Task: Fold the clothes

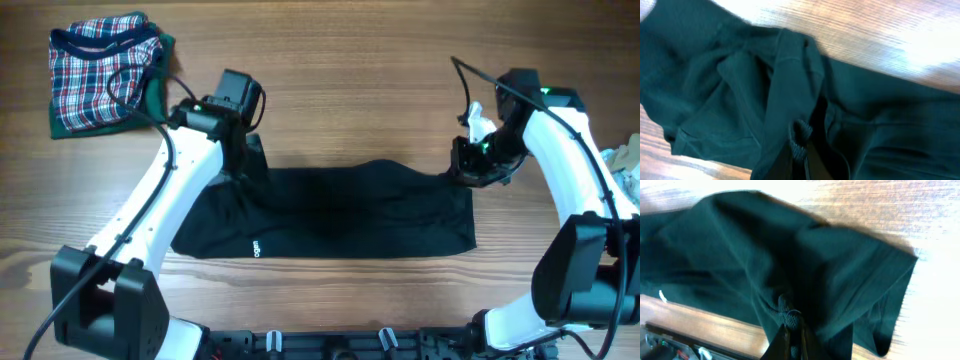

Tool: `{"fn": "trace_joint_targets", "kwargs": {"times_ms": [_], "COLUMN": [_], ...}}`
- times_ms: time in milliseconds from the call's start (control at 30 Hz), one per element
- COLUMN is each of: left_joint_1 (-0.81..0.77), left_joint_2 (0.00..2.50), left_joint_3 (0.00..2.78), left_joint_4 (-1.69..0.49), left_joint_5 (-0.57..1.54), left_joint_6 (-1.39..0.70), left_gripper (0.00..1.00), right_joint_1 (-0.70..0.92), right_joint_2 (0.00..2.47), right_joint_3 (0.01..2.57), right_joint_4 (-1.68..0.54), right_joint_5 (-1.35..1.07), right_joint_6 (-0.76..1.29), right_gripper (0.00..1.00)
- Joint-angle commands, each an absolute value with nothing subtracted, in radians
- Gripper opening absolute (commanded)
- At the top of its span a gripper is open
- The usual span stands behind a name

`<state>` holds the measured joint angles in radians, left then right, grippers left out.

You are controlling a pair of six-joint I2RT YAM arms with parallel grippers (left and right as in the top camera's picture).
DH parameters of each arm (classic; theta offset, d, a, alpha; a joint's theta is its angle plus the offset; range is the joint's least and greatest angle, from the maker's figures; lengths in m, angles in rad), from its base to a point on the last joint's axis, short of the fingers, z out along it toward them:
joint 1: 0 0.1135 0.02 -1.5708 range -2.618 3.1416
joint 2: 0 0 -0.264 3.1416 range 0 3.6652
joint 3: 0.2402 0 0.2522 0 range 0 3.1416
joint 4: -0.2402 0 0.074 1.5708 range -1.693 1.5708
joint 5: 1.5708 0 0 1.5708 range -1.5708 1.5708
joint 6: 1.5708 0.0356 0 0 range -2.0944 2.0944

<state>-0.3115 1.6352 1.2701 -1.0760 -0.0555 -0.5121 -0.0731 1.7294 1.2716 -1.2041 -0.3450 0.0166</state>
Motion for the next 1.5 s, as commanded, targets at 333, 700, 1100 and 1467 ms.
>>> {"fn": "trace_joint_targets", "kwargs": {"times_ms": [333, 700, 1100, 1467], "left_joint_1": [-0.310, -0.170, -0.287, -0.433], "left_joint_2": [1.694, 1.640, 1.558, 1.713], "left_joint_3": [1.113, 1.138, 1.176, 1.152], "left_joint_4": [-0.836, -0.881, -0.813, -0.822], "left_joint_5": [-0.185, -0.169, -0.004, -0.025], "left_joint_6": [-0.537, -0.614, -0.418, -0.442], "left_gripper": [0.04, 1.00, 0.91, 0.04], "right_joint_1": [-0.158, -0.168, -0.250, -0.250], "right_joint_2": [1.719, 1.724, 1.720, 1.720], "right_joint_3": [1.100, 1.222, 1.092, 0.935], "right_joint_4": [-0.974, -1.050, -1.098, -0.839], "right_joint_5": [-0.118, -0.175, -0.472, -0.192], "right_joint_6": [0.247, 0.249, -0.018, 0.220], "right_gripper": [0.04, 0.68, 0.73, 0.73]}}
